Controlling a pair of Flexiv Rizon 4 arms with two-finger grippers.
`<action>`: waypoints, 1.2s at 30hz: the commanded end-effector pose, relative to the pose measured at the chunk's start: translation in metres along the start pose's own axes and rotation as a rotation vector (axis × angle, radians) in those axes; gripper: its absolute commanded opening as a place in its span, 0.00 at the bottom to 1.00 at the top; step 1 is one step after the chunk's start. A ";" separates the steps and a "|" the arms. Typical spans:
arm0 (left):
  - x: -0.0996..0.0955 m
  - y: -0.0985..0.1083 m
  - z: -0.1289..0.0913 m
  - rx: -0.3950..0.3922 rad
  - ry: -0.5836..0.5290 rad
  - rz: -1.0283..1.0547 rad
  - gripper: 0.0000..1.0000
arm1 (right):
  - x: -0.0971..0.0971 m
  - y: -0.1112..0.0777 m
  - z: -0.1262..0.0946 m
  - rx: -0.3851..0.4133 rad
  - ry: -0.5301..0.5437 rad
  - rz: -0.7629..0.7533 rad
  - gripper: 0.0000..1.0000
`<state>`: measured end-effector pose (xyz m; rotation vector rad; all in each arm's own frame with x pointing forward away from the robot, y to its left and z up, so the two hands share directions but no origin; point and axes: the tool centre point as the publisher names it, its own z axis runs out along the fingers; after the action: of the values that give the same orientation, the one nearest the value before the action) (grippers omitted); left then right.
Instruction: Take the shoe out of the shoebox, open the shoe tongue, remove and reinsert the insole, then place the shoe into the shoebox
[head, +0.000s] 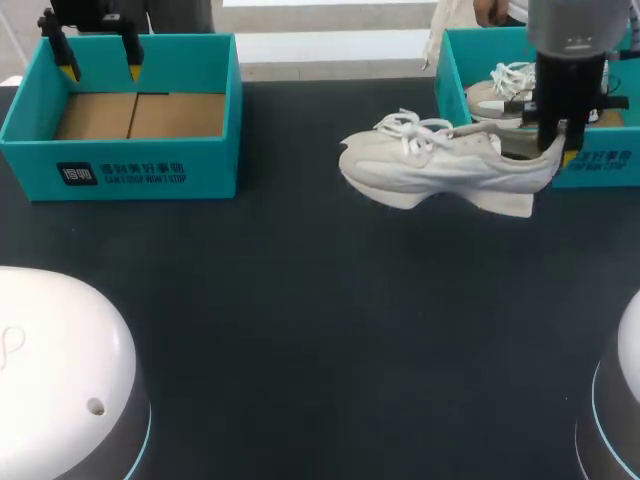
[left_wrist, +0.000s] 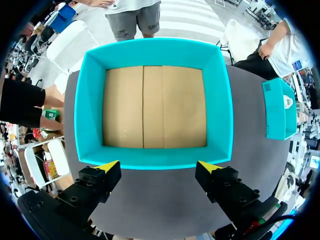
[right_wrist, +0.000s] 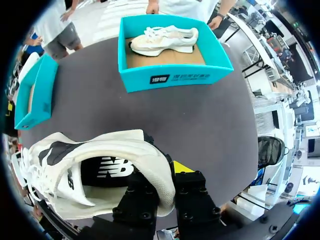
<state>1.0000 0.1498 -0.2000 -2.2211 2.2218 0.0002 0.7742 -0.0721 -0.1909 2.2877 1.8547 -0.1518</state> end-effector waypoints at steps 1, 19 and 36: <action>0.000 0.000 0.000 0.000 0.000 0.000 1.00 | 0.022 -0.028 0.012 -0.018 0.004 0.024 0.00; 0.000 0.000 0.000 0.000 0.000 0.000 1.00 | 0.122 -0.090 0.048 -0.031 -0.029 -0.095 0.00; 0.000 0.000 0.000 0.000 0.000 0.000 1.00 | 0.190 -0.101 0.119 -0.004 -0.099 -0.079 0.00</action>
<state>1.0000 0.1499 -0.2000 -2.2212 2.2217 0.0001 0.7133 0.0671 -0.3318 2.1781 1.9200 -0.2118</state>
